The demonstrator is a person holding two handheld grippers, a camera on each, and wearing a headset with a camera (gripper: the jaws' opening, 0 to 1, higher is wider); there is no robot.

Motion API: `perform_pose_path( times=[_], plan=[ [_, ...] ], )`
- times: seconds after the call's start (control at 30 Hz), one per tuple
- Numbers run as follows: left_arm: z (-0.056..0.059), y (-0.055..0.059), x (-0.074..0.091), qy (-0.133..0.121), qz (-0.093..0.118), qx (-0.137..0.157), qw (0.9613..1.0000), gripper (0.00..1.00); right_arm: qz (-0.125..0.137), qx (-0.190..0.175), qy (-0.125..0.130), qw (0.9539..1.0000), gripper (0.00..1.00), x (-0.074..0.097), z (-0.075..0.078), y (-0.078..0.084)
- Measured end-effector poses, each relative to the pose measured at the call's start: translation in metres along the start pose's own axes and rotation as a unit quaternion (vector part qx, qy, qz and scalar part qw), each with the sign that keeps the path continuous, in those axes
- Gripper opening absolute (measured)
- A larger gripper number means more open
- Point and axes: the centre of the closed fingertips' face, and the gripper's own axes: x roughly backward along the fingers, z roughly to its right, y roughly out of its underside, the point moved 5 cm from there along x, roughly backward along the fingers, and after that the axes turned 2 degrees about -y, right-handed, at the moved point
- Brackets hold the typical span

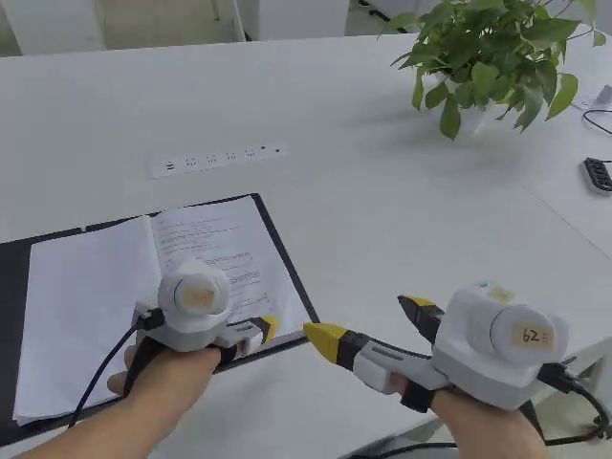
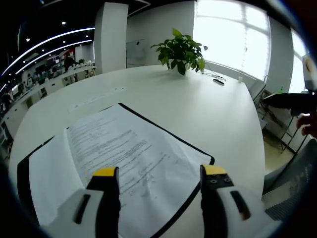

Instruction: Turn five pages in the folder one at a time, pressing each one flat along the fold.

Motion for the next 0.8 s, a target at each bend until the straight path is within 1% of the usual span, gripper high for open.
perform_pose_path(
  times=[0.07, 0.1, 0.13, 0.17, 0.23, 0.27, 0.3, 0.33, 0.43, 0.5, 0.57, 0.63, 0.7, 0.8],
  plan=[
    [-0.001, 0.004, -0.004, -0.008, -0.009, -0.005, 0.9999, 0.65, 0.005, -0.004, 0.0, 1.0, 0.85, 0.0, 0.0, -0.001],
    [-0.001, 0.005, -0.007, -0.01, -0.007, -0.008, 0.9999, 0.63, 0.006, -0.006, 0.001, 1.0, 0.85, 0.0, 0.001, -0.002],
    [-0.001, 0.007, -0.01, -0.015, -0.011, -0.007, 0.9998, 0.62, 0.006, -0.008, 0.002, 1.0, 0.85, 0.0, 0.001, -0.002],
    [-0.001, 0.008, -0.011, -0.015, -0.015, -0.002, 0.9998, 0.61, 0.006, -0.009, 0.002, 0.9999, 0.85, 0.0, 0.001, -0.002],
    [0.0, 0.011, -0.014, -0.017, -0.017, 0.004, 0.9997, 0.6, 0.007, -0.009, 0.004, 0.9999, 0.85, -0.001, 0.001, -0.002],
    [0.001, 0.014, -0.015, -0.016, -0.023, 0.007, 0.9996, 0.59, 0.007, -0.009, 0.004, 0.9999, 0.85, -0.001, 0.002, -0.001],
    [0.001, 0.015, -0.015, -0.024, -0.018, -0.01, 0.9995, 0.58, 0.006, -0.01, 0.004, 0.9999, 0.85, -0.001, 0.002, -0.001],
    [0.0, 0.016, -0.014, -0.029, -0.021, -0.02, 0.9992, 0.57, 0.006, -0.01, 0.005, 0.9999, 0.85, -0.002, 0.002, -0.001],
    [0.0, 0.018, -0.015, -0.031, -0.014, -0.021, 0.9992, 0.56, 0.007, -0.011, 0.006, 0.9999, 0.85, -0.003, 0.003, -0.002],
    [-0.001, 0.019, -0.015, -0.03, -0.007, -0.025, 0.9992, 0.52, 0.005, -0.014, 0.005, 0.9999, 0.84, -0.005, 0.002, -0.001],
    [-0.002, 0.019, -0.013, -0.029, 0.001, -0.029, 0.9992, 0.45, 0.004, -0.013, 0.004, 0.9999, 0.84, -0.007, 0.002, -0.001],
    [0.0, 0.021, -0.013, -0.021, 0.013, -0.03, 0.9992, 0.42, 0.002, -0.014, 0.001, 0.9999, 0.84, -0.01, 0.001, 0.0],
    [0.001, 0.022, -0.013, -0.018, 0.019, -0.036, 0.999, 0.39, -0.001, -0.013, -0.001, 0.9999, 0.84, -0.011, 0.0, 0.0],
    [0.0, 0.023, -0.013, -0.015, 0.027, -0.035, 0.9989, 0.37, -0.001, -0.014, -0.002, 0.9999, 0.84, -0.013, 0.001, -0.001]
  ],
)
